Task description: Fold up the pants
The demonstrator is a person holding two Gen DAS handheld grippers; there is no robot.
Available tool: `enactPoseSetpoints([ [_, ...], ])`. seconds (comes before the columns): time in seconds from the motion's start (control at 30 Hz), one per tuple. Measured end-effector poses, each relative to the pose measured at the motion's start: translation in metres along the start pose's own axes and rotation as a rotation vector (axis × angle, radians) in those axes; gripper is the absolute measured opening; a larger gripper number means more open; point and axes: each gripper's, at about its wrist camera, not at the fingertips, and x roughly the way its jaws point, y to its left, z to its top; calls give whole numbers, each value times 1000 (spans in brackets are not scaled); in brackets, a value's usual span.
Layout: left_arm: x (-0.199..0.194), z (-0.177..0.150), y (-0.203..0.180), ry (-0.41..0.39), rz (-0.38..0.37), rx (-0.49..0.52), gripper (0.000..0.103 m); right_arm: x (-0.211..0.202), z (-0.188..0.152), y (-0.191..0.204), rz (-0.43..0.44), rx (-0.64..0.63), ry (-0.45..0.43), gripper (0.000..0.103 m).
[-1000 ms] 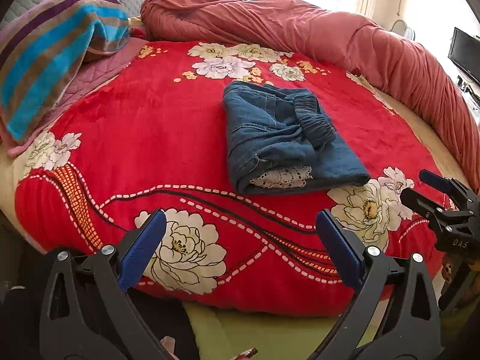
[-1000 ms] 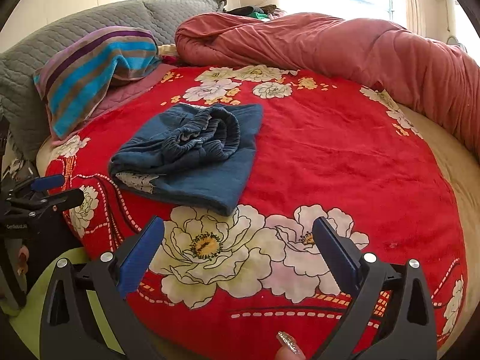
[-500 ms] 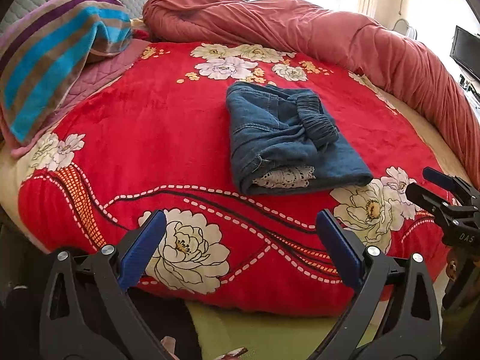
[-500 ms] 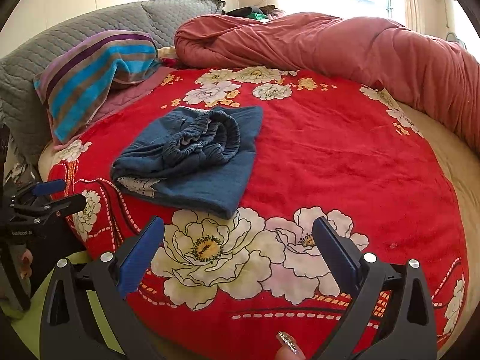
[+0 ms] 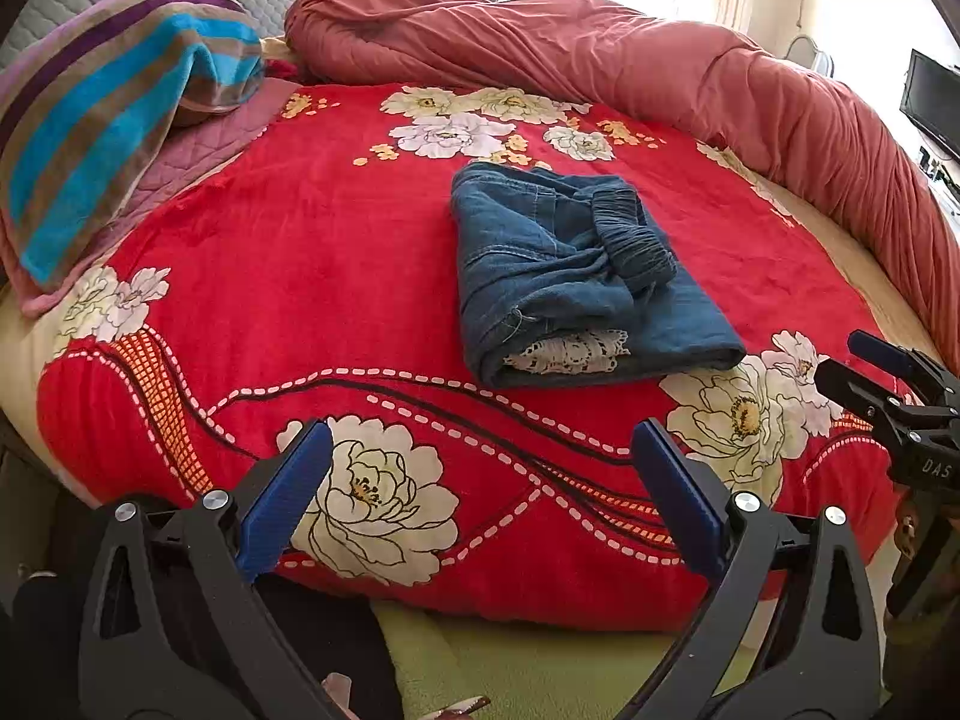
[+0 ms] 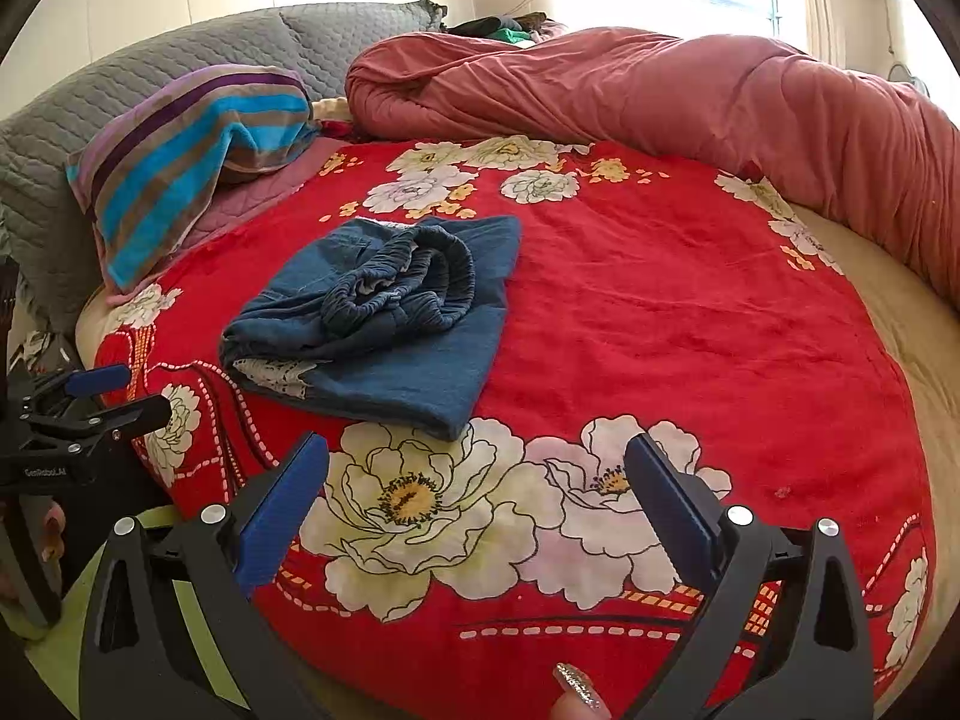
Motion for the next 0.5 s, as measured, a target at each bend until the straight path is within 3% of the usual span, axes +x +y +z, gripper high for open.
enactPoseSetpoints([
  [0.5,0,0,3,5,1,-1,93,0,0,0,-1,-1,1,98],
])
